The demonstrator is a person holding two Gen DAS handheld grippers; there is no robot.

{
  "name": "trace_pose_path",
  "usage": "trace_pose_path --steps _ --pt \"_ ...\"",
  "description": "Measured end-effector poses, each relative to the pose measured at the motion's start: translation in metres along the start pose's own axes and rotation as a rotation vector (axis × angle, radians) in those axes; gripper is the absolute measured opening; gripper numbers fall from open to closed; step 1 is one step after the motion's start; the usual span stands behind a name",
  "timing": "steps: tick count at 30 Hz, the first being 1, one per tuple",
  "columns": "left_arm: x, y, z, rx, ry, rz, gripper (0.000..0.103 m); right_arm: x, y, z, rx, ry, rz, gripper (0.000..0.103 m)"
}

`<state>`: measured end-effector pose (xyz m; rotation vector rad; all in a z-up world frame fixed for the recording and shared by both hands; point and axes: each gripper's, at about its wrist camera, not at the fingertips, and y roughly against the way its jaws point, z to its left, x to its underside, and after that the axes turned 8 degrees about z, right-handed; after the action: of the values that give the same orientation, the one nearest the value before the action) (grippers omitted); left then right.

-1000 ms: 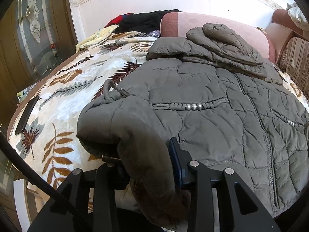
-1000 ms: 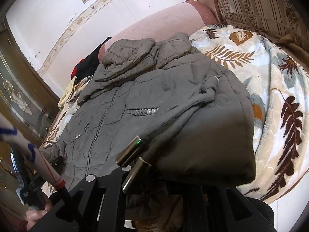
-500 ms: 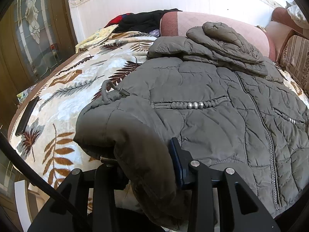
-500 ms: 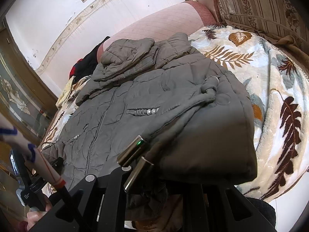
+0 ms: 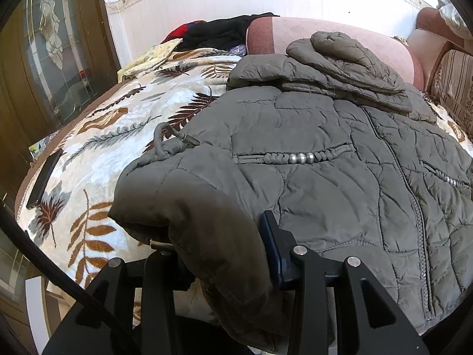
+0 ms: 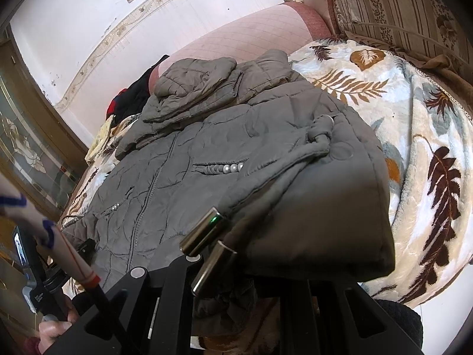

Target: Fold large clothes

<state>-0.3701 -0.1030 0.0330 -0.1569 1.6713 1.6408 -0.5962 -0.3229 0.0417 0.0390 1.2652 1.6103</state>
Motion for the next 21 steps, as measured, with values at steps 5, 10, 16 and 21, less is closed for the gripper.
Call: trace_pose_path --steps 5,10,16,21 --pt "0.0001 0.0008 -0.0005 -0.003 -0.004 -0.007 0.037 -0.0001 0.0001 -0.0018 -0.007 0.000 0.000 0.018" --pt "0.0002 0.0018 0.0017 0.004 0.001 -0.012 0.033 0.0000 0.0031 -0.0010 -0.010 0.007 -0.005 0.018" --pt "0.0009 0.0035 0.0025 0.001 -0.001 -0.017 0.030 0.0010 0.0066 0.0000 -0.006 0.017 -0.016 0.018" --pt "0.0008 0.0043 0.0044 0.006 0.005 -0.019 0.030 0.0004 0.0069 -0.0008 0.001 0.018 -0.014 0.018"
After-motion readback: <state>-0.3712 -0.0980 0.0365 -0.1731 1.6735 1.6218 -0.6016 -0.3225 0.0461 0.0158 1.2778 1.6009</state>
